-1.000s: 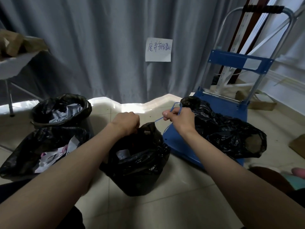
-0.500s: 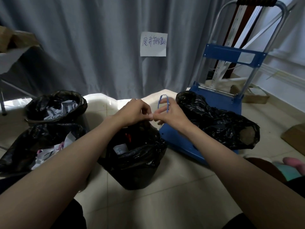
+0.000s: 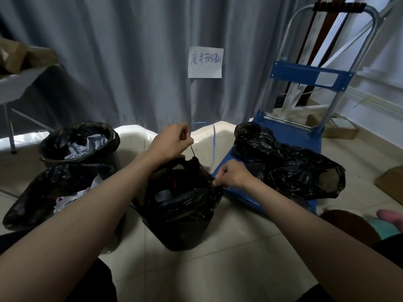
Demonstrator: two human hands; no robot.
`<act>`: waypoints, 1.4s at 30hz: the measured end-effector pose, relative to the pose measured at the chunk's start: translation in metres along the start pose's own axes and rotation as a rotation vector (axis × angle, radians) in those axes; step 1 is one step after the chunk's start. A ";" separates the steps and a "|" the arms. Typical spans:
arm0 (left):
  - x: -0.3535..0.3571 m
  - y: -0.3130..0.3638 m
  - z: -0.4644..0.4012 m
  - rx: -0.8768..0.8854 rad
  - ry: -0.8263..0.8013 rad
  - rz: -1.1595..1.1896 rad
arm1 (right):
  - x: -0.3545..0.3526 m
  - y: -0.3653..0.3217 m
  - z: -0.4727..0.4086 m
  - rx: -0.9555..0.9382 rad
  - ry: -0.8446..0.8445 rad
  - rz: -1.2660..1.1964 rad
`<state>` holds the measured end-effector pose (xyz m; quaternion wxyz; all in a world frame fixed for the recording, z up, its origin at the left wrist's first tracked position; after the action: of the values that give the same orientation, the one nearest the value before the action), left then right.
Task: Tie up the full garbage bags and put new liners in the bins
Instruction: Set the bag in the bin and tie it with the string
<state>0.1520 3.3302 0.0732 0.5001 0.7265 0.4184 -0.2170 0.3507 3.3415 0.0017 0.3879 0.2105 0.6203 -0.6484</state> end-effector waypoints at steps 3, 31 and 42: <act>-0.007 -0.004 0.000 -0.026 -0.013 0.016 | 0.000 0.004 0.001 0.021 -0.003 0.058; -0.080 -0.022 0.120 0.147 -0.463 -0.285 | 0.057 -0.115 0.061 -0.540 -0.419 0.176; -0.091 -0.011 0.096 0.102 -0.261 -0.081 | 0.069 -0.103 0.066 -0.469 -0.385 0.016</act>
<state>0.1027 3.2089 0.0948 0.5036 0.6990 0.3673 -0.3504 0.2435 3.2535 0.0247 0.5415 -0.0066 0.6666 -0.5122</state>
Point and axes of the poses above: each hand's wrist, its own z-axis away from the middle knuckle, its own x-axis out of the palm, y = z × x, the point moved 4 cm from there along -z, towards the middle knuckle, and after that the axes turned 9 degrees about y, right-handed, at the moved point
